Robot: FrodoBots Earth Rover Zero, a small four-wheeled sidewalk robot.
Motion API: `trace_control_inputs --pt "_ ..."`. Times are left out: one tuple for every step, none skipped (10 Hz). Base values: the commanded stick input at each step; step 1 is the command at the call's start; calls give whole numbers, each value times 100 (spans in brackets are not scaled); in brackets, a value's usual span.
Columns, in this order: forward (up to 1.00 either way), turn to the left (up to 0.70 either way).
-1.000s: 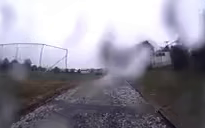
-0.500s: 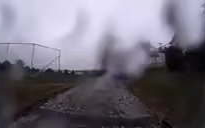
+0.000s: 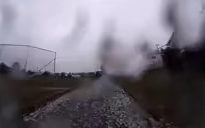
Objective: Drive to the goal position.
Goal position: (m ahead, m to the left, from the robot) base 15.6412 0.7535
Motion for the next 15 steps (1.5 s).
trace_control_inputs --pt "70 0" --pt "70 0" --pt "70 0" --pt "70 0" --pt "70 0" --pt "70 0" --pt "70 0" --pt "70 0" --pt "70 0" --pt "70 0" --pt "70 0" --pt "70 0" --pt "70 0" --pt "70 0" --pt "70 0"
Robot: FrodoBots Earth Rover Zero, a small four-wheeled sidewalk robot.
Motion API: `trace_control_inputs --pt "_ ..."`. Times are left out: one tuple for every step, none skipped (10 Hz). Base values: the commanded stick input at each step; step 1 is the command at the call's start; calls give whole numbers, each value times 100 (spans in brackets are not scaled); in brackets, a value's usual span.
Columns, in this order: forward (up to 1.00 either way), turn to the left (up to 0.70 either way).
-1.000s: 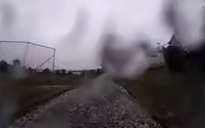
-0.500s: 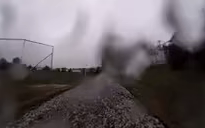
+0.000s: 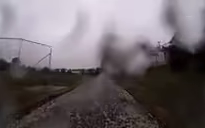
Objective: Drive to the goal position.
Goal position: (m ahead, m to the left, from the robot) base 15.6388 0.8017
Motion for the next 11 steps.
trace_control_inputs --pt "70 0" --pt "70 0" --pt "70 0" --pt "70 0" --pt "70 0" --pt "70 0" --pt "70 0" --pt "70 0" --pt "70 0" --pt "70 0" --pt "70 0"
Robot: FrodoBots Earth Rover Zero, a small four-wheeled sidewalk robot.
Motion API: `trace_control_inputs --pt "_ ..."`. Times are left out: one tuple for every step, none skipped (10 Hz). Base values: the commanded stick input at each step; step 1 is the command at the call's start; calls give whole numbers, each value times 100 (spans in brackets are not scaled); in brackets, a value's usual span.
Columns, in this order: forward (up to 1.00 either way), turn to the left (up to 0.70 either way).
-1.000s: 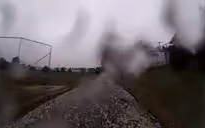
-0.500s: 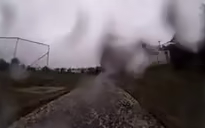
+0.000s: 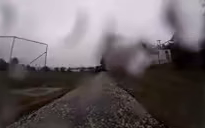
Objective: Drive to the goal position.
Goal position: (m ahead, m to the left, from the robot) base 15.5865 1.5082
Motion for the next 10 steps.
trace_control_inputs --pt "70 0" --pt "70 0" --pt "70 0" --pt "70 0" --pt "70 0" --pt "70 0" --pt "70 0" --pt "70 0" --pt "70 0" --pt "70 0"
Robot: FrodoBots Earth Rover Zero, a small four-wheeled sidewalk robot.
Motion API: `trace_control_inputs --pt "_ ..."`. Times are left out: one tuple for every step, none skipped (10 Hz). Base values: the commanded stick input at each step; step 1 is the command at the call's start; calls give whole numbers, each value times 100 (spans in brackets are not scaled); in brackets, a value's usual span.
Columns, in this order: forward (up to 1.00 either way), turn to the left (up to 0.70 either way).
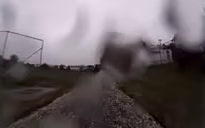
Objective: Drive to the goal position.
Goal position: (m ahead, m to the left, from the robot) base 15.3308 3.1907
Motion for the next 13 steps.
trace_control_inputs --pt "70 0" --pt "70 0" --pt "70 0" --pt "70 0" --pt "70 0" --pt "70 0" --pt "70 0" --pt "70 0" --pt "70 0" --pt "70 0" --pt "70 0" --pt "70 0" --pt "70 0"
